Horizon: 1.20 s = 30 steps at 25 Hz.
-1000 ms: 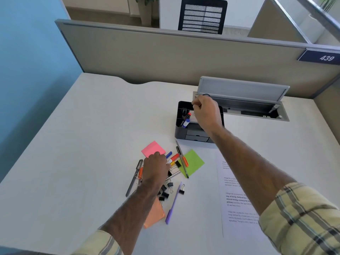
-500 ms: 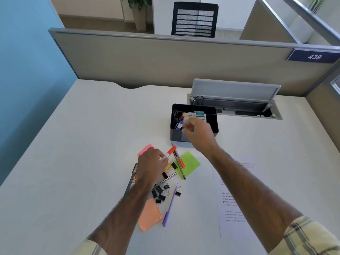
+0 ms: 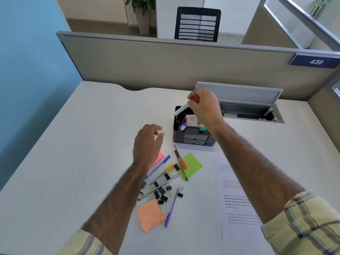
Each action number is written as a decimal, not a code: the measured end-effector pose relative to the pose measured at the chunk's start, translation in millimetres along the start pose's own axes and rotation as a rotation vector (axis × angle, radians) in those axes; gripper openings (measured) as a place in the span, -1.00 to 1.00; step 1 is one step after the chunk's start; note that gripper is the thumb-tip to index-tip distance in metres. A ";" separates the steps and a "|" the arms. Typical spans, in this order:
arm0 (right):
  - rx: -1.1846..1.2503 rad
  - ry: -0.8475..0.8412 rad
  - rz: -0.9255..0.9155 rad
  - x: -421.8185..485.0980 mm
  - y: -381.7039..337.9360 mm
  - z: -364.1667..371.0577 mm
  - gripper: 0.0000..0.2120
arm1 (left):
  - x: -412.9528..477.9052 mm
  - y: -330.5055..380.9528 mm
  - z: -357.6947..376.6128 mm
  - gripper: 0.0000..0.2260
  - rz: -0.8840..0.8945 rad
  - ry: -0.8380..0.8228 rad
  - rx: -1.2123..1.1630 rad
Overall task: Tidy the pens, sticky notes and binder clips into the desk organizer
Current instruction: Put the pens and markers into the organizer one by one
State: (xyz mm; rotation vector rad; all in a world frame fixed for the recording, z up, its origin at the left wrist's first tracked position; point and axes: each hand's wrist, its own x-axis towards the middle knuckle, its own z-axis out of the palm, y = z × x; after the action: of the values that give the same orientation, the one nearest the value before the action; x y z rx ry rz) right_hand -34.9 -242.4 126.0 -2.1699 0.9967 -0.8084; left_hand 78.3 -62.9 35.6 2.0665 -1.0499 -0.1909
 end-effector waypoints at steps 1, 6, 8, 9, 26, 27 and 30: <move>-0.050 0.044 -0.022 9.0 1.6 -1.1 -0.88 | -7.4 -11.2 -3.4 -0.89 -0.047 -0.020 0.063; -0.276 -0.046 -0.008 27.8 21.1 21.7 -0.77 | -56.6 -65.3 -16.2 -0.91 -0.286 -0.109 0.257; -0.347 -0.134 0.012 26.8 30.2 34.4 -0.72 | -69.4 -77.8 -18.8 -0.89 -0.370 -0.119 0.290; -0.365 -0.170 0.024 25.9 34.6 39.1 -0.71 | -74.2 -82.1 -19.0 -0.88 -0.396 -0.136 0.314; -0.202 -0.060 -0.116 -36.8 20.7 31.9 -0.78 | -81.9 -95.5 -8.8 -0.74 -0.359 -0.253 0.606; -0.194 -0.061 -0.126 -43.0 19.9 32.9 -0.79 | -77.1 -94.2 -7.7 -0.74 -0.362 -0.269 0.612; -0.186 -0.081 -0.141 -56.7 19.2 36.0 -0.83 | -66.6 -90.2 -6.6 -0.80 -0.398 -0.302 0.625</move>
State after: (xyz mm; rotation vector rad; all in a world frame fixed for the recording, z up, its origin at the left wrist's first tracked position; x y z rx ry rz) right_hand -46.9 -197.2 74.1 -2.4349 0.9174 -0.7087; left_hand 93.8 20.8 -37.6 2.8805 -0.9333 -0.4288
